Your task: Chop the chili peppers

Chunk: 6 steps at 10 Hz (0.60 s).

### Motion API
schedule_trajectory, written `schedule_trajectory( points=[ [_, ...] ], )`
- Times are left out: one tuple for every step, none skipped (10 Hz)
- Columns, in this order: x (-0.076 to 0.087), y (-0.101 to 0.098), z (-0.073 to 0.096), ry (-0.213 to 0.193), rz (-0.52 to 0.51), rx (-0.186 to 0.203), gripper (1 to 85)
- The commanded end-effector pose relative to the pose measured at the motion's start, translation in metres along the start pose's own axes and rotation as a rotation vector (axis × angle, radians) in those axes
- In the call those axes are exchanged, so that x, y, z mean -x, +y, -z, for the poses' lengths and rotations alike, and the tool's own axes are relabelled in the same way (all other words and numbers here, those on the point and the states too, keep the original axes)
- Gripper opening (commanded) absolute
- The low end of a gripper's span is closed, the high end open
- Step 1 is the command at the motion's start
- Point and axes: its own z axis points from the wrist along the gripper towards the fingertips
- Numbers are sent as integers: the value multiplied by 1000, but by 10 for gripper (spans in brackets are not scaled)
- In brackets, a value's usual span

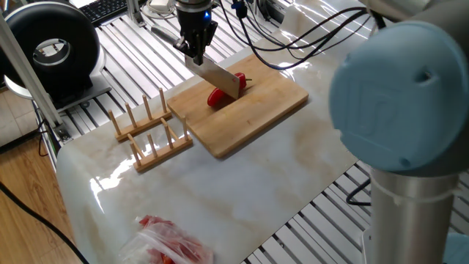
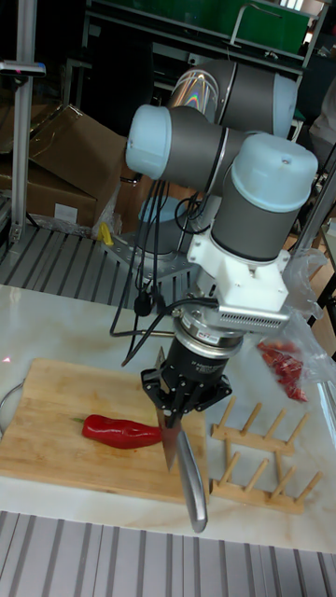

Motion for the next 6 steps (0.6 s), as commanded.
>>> schedule_trajectory(
  points=[
    [3, 0, -2, 12, -37, 17, 13],
    [2, -2, -4, 15, -36, 15, 13],
    [2, -1, -6, 16, -34, 22, 13],
    [3, 0, -7, 16, -34, 26, 13],
    [3, 1, -7, 14, -26, 28, 13],
    [4, 3, -7, 11, -25, 38, 13]
  ],
)
